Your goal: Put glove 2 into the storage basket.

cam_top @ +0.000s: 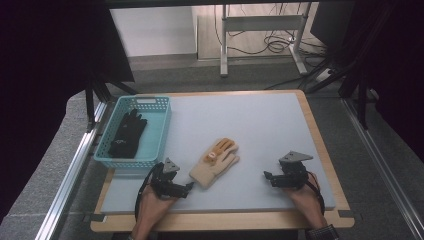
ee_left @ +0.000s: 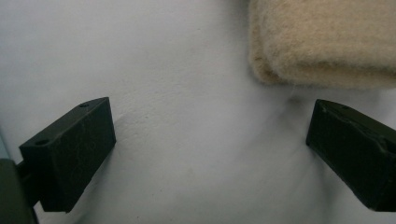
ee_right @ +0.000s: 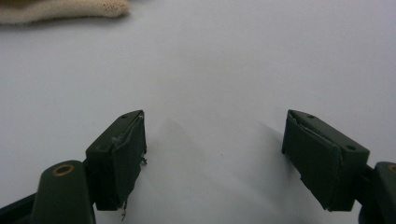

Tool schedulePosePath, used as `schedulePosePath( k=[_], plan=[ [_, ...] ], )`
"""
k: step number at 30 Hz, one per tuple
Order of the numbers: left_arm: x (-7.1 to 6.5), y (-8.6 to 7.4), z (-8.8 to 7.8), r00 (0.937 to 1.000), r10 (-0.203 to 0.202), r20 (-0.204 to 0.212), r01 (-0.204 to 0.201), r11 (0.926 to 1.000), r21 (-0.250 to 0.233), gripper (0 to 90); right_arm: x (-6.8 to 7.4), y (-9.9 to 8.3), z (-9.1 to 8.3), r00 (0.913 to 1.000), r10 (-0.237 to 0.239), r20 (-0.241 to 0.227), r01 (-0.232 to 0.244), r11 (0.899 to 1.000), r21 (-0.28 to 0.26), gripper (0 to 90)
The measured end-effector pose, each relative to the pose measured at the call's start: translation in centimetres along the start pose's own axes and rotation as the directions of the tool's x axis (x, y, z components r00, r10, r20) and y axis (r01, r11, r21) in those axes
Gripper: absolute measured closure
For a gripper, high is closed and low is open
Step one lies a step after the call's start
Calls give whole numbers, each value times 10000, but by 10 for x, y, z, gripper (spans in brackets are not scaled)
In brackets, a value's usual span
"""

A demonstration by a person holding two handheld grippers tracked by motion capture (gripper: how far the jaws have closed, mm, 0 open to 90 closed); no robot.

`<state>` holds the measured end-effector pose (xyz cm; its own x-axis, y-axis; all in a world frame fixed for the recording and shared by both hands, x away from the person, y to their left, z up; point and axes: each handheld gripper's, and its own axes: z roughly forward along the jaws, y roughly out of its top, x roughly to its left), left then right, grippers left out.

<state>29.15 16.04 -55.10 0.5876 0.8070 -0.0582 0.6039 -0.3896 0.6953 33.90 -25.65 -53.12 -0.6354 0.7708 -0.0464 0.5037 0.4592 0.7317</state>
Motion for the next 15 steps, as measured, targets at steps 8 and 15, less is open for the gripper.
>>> schedulePosePath(
  k=[8, 15],
  plan=[
    [0, -1, -14, 9984, 130, 543, -137, 9998, 119, 51, 0, 0, 0, 10000, 5, 1, -5, 10000, -30, 210],
    [-14, 27, -25, 9889, 219, 1467, -209, 9997, -80, 46, 0, 0, 0, 10000, 3, -1, -3, 10000, -34, 210]
  ],
)
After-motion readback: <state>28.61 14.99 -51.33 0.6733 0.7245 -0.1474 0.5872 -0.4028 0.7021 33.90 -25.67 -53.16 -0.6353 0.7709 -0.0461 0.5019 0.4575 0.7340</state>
